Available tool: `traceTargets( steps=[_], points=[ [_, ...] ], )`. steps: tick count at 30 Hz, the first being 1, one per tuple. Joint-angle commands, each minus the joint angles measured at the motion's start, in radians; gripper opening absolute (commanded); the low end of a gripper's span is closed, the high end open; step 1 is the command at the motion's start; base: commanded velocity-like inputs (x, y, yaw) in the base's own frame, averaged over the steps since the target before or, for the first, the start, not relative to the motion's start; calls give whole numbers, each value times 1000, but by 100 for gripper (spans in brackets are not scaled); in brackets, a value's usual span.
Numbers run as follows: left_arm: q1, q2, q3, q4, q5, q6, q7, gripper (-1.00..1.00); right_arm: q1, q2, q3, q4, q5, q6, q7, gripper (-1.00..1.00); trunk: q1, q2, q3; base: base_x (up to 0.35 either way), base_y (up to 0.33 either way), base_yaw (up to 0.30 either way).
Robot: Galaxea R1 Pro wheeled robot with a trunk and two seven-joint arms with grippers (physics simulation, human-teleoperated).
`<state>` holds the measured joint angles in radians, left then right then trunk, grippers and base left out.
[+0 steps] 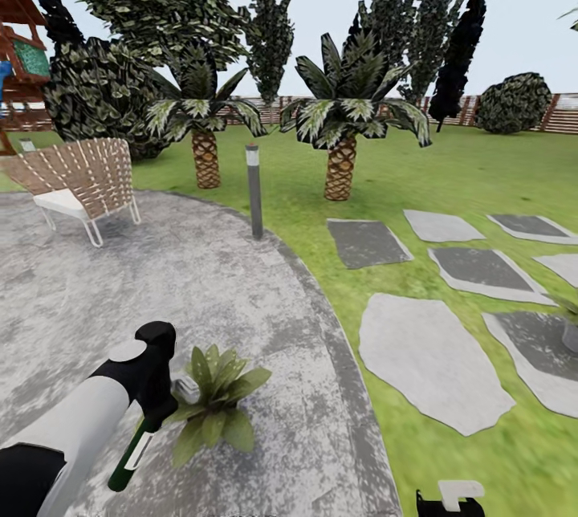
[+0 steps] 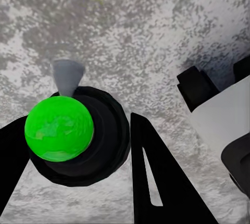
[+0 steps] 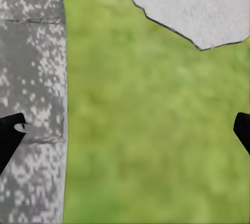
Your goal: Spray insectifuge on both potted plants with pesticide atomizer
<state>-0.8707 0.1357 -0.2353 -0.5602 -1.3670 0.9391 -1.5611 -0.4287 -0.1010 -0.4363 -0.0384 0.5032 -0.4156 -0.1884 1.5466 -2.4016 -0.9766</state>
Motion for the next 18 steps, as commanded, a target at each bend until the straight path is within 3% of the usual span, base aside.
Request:
traceTargets(
  steps=[1,7,16,18],
  points=[
    [-1,1,-5,-1,-6,11,-10,-100,-1,0,-6,2,11,-3,-5,100,0,0,-2,0,0,190],
    [0,-1,-4,0,-3,16,-10,-100,-1,0,-6,2,10,-3,-5,100,0,0,-9,-199,-81,169],
    [66,2,1,-2,3,17,-7,-100,-1,1,-6,2,10,-4,-5,100,0,0,-17,-243,-93,119],
    [77,5,21,-2,8,18,47,-100,-1,0,-6,3,12,-3,-4,100,0,0,-17,-13,-4,5]
  ],
)
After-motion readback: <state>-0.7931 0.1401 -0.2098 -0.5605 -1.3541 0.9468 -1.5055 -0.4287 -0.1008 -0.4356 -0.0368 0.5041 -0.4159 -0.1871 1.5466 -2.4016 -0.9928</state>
